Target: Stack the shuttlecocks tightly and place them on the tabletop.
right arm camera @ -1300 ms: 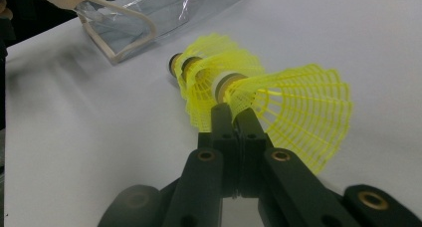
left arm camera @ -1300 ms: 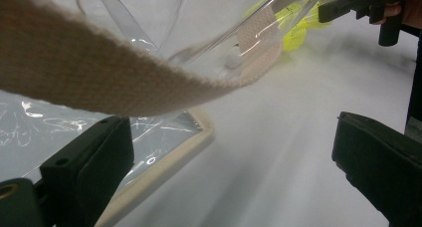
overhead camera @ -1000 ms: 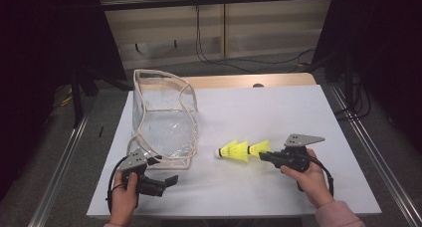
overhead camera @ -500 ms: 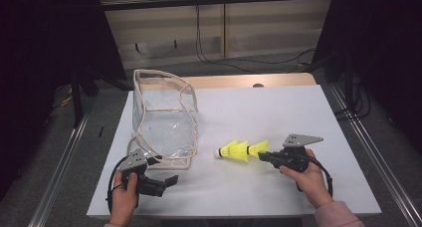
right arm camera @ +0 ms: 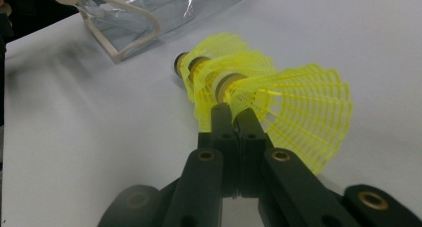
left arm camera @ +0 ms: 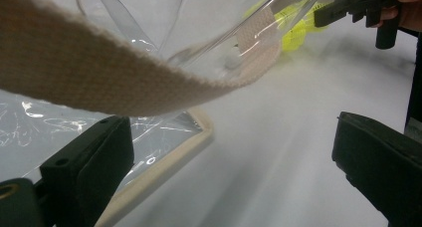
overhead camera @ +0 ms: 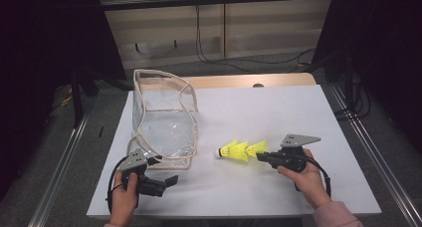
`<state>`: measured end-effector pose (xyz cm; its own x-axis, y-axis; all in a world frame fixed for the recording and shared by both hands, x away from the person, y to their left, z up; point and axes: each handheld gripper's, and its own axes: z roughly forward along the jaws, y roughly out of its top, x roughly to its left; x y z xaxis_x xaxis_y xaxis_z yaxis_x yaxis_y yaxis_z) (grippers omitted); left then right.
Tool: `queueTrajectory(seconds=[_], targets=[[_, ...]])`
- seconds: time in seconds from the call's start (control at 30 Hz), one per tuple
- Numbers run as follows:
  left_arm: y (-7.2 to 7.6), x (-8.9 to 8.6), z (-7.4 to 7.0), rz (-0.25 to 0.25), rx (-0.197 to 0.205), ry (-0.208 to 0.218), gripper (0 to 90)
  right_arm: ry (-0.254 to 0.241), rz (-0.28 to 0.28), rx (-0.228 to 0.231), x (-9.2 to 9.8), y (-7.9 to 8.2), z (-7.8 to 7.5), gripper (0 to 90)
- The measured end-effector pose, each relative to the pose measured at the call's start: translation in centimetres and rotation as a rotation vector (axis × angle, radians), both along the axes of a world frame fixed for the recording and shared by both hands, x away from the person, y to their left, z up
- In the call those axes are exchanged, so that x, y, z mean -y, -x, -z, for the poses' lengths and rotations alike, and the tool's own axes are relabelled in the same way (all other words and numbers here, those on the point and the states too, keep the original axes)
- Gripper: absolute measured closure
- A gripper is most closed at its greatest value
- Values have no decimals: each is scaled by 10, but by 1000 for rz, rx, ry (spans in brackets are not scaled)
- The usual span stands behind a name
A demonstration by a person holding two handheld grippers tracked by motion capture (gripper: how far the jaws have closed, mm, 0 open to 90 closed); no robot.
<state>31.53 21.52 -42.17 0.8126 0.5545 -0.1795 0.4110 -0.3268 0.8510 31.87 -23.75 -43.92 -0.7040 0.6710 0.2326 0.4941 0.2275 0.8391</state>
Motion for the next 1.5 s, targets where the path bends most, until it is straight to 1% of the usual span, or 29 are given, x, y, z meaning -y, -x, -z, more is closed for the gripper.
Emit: queueTrajectory(seconds=[0.07, 0.1, 0.27, 0.33, 0.43, 0.5, 0.53, 0.6, 0.63, 0.67, 0.7, 0.73, 1.0, 1.07, 1.1, 1.2, 1.23, 1.27, 1.47, 1.5], targets=[[0, 0, 0, 3, 3, -5, 29, -1, 2, 0, -1, 0, 0, 895], [0, 0, 0, 0, 0, 0, 28, 3, 6, -2, -1, 0, 0, 894], [0, 0, 0, 2, 3, -6, 29, -1, -5, 4, -5, -1, 0, 895], [0, 0, 0, -1, -3, 1, 29, 5, -4, 2, -5, -1, 0, 895], [0, 0, 0, 2, 2, -6, 29, 1, -1, 3, -6, -2, -1, 895], [0, -1, 0, 1, 3, -5, 28, 0, 0, 1, -7, -2, -1, 895], [0, 0, 0, -1, -1, 2, 29, 1, -2, 4, -7, -2, -1, 895], [0, 0, 0, -4, -2, 1, 28, 7, -7, 5, -8, -2, 0, 895], [-1, -1, 0, 1, 4, -7, 28, 9, -6, 5, -8, -2, 0, 895], [0, -1, 0, -2, 2, -3, 29, 8, -6, 2, -9, -2, 0, 895], [0, -1, 0, -1, -12, 2, 28, 9, -5, 3, -9, -2, 0, 895], [-1, -1, 0, -3, 4, -5, 29, 8, -5, 4, -9, -2, -1, 895], [0, -1, 0, -6, 4, -2, 29, 7, -7, 5, -11, -3, 0, 895], [0, -1, 0, -2, 2, 7, 28, 7, -6, 5, -11, -3, 0, 895], [-1, -1, 0, -5, 4, -3, 29, 7, -6, 4, -11, -3, 0, 894], [-1, -1, 0, -3, 4, -4, 28, 9, -10, 5, -11, -3, 0, 895], [-1, -1, 0, -3, 5, -4, 29, 10, -10, 1, -12, -3, 1, 895], [-1, -1, 0, -5, 7, 4, 29, 12, -8, 2, -12, -3, 1, 895], [-1, -1, 0, -4, 4, -6, 29, 17, -14, 4, -14, -3, 1, 895], [0, 0, 0, -6, 0, 1, 28, 16, -15, 4, -15, -3, 1, 895]])
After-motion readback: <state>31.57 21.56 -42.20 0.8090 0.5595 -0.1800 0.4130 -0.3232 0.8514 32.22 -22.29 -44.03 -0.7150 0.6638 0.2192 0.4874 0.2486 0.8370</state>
